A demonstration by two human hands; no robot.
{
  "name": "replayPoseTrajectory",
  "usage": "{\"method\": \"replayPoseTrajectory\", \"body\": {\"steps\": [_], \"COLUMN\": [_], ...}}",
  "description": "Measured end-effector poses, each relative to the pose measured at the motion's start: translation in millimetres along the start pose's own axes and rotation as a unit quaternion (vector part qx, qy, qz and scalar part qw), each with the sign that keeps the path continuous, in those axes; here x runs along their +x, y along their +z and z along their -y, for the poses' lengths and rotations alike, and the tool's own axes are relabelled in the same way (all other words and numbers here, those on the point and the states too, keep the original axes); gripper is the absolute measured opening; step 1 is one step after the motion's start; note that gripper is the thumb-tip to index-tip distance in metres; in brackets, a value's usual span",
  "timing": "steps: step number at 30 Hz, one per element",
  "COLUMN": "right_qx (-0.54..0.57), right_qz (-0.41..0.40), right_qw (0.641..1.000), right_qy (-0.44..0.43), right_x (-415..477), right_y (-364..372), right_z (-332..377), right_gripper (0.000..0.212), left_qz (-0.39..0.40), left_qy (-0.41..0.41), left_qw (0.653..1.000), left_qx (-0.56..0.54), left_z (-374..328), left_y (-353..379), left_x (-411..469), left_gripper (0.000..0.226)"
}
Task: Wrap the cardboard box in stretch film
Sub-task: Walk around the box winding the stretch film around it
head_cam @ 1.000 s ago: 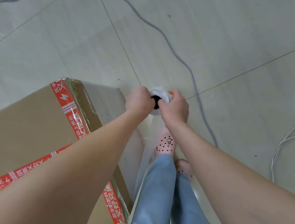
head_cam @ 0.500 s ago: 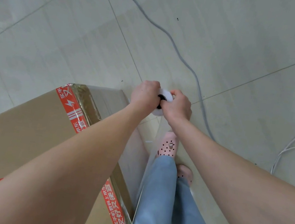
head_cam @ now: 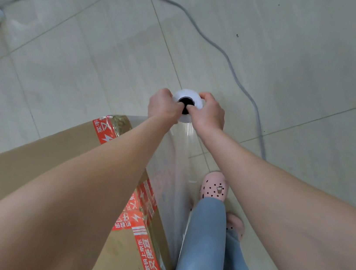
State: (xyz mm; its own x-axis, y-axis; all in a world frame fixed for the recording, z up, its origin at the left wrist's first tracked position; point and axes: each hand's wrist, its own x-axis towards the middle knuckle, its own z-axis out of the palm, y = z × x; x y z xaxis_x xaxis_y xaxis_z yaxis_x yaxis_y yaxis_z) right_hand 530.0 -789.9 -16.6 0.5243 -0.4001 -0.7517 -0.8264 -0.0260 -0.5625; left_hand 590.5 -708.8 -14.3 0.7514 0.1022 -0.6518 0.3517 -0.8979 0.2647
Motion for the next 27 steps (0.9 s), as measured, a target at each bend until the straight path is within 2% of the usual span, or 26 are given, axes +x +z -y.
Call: {"method": "replayPoseTrajectory", "body": {"steps": [5,7,14,17,19,21,23,25,27], "right_qx": [-0.011,-0.015,-0.005,0.006,0.02,0.008,-0.018,-0.041,-0.055], "right_qz": [0.012,0.016,0.027,0.044,0.06,0.08,0.09,0.092,0.097], "right_qw": [1.0,1.0,0.999,0.998,0.994,0.992,0.991,0.991,0.991], "right_qy": [0.004,0.007,0.018,0.054,0.084,0.101,0.095,0.085,0.074], "right_x": [4,2,4,6,9,11,17,21,23], "right_y": [14,16,14,16,15,12,9,8,8], "right_z": [17,20,19,19,19,20,23,29,34], "right_gripper": [0.037,0.037,0.036,0.048,0.059,0.06,0.05,0.042,0.043], "left_qz": [0.016,0.033,0.067,0.062,0.071,0.088,0.096,0.095,0.093], "left_qy": [-0.02,-0.01,0.038,0.094,0.107,0.097,0.092,0.096,0.097], "left_qw": [1.0,0.999,0.988,0.978,0.97,0.966,0.961,0.961,0.965], "left_qx": [-0.003,0.011,0.137,0.178,0.205,0.221,0.242,0.239,0.225], "left_z": [12,12,6,2,-1,-5,-9,-10,-9], "left_y": [-16,-20,-22,-22,-22,-21,-21,-21,-23], "left_x": [10,11,15,19,24,27,29,31,34], "left_gripper": [0.017,0.012,0.027,0.047,0.051,0.048,0.041,0.034,0.026]}}
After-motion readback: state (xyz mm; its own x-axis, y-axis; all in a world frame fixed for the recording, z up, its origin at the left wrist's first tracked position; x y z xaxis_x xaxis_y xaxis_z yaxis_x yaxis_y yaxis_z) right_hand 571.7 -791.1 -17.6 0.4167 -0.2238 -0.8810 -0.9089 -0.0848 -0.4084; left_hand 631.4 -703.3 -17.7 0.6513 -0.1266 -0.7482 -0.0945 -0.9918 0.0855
